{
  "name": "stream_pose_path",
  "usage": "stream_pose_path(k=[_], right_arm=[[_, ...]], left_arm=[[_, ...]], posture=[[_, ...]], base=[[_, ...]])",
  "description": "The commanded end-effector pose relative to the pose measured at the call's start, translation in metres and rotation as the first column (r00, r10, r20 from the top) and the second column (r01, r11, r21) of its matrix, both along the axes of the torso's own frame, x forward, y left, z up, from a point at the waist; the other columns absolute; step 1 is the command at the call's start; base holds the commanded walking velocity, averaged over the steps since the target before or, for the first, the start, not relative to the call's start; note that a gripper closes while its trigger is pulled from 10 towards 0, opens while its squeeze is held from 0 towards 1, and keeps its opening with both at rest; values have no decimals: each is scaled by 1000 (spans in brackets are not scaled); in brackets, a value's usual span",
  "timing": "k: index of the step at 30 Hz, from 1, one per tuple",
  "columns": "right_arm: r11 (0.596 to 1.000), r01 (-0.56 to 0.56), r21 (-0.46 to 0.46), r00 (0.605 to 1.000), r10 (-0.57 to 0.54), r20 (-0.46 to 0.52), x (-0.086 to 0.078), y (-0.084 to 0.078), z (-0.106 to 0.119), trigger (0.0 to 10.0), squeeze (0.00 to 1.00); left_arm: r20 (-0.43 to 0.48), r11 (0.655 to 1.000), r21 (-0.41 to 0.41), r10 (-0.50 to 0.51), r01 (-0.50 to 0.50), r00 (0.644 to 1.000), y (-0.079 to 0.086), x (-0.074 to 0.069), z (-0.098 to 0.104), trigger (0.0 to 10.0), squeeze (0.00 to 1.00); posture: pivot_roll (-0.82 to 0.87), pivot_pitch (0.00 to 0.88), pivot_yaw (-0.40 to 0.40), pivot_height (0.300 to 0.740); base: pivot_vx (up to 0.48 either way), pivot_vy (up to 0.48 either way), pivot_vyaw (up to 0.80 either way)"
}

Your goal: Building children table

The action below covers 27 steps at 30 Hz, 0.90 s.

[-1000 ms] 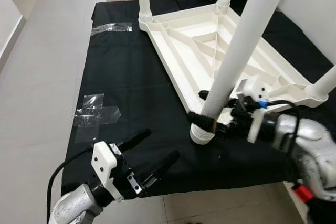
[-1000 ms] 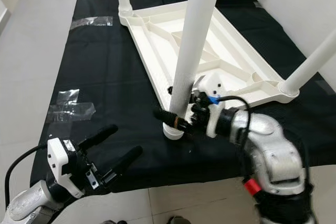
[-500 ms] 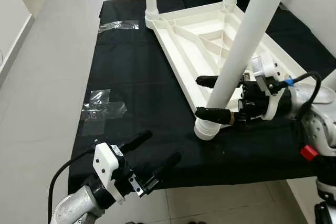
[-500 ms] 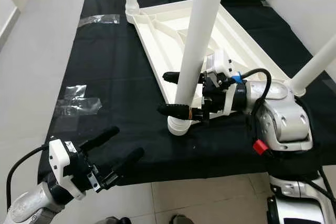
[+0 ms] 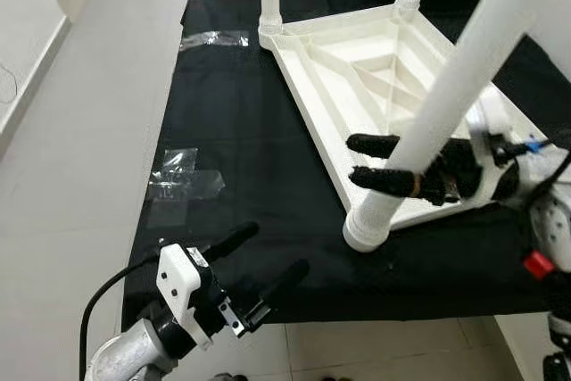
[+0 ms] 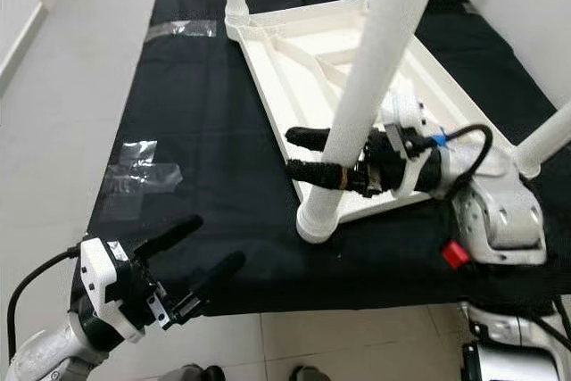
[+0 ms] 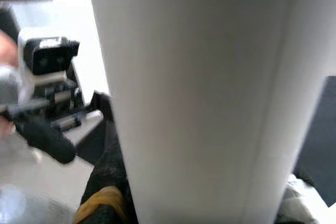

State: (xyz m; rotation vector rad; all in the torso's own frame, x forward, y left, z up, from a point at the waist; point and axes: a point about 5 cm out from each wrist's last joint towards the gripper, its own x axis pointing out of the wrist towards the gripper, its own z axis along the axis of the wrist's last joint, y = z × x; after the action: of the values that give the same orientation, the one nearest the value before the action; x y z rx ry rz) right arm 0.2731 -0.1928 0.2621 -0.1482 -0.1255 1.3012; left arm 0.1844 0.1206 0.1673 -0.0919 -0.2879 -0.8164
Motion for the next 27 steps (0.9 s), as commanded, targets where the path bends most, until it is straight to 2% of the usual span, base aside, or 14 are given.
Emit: stream_pose_path(k=[1,2,3,4,5,6,10,14,16,17,19,20,21,27], right_arm=[[999,32,24,991,-29,-130,-4,11,-26,0,0],[998,57,36,989,-51,-140,-5,13,-30,0,0],[762,641,-87,719,-637,-280,3,3,-65,0,0],[762,641,-87,719,-637,-280,3,3,-65,0,0],[346,898,-270,253,-911,-325,-9,-17,-95,0,0],[237,902,-360,150,-956,-253,-34,-9,-109,0,0],[517,775,-364,446,-855,-266,-50,38,-120,0,0],[567,748,-344,528,-823,-209,-25,36,-108,0,0],[564,757,-330,533,-825,-187,-18,34,-103,4000,0],[613,747,-258,585,-790,-184,-3,33,-88,10000,0],[743,638,-203,715,-669,-203,4,39,-76,10000,0],[770,615,-170,746,-638,-188,7,37,-70,10000,86],[797,595,-102,778,-604,-175,10,38,-56,10000,1000],[906,423,-5,898,-420,-131,2,41,-30,10000,1000]], left_arm=[[-15,1000,0,-14,14,1000,-2,-2,-1,10000,0],[-15,1000,0,-14,14,1000,-2,-2,-1,10000,0],[-14,1000,7,-12,12,1000,1,-1,-3,10000,0],[-14,1000,7,-12,12,1000,1,-1,-3,10000,0],[-13,1000,12,-11,11,1000,2,0,-4,10000,0],[-13,1000,12,-8,8,1000,3,0,-4,10000,0],[-16,1000,14,-14,14,1000,2,3,-6,10000,0],[-15,1000,17,-22,22,1000,2,4,-7,10000,0],[-15,1000,16,-19,19,1000,2,4,-7,10000,0],[-14,1000,13,-4,4,1000,3,4,-7,10000,0],[-15,1000,11,2,-2,1000,3,4,-6,10000,0],[-16,1000,10,1,-1,1000,3,4,-6,10000,0],[-15,1000,11,-2,2,1000,3,3,-6,10000,0],[-15,1000,13,-5,6,1000,3,3,-6,10000,0]], posture=[[1,224,-18,740],[1,224,-18,740],[-15,220,-32,740],[-15,220,-32,740],[-15,220,-32,740],[-23,213,-26,740],[-27,198,-24,740],[-36,195,-23,740],[-35,196,-24,740],[-30,198,-21,740],[-30,198,-21,740],[-25,202,-16,740],[-25,202,-16,740],[-14,210,-10,740]], base=[[0,0,0],[0,0,0],[0,0,0],[0,0,0],[0,0,0],[0,0,0],[0,0,0],[0,0,0],[0,0,0],[0,0,0],[0,0,0],[0,0,0],[0,0,0],[0,0,0]])
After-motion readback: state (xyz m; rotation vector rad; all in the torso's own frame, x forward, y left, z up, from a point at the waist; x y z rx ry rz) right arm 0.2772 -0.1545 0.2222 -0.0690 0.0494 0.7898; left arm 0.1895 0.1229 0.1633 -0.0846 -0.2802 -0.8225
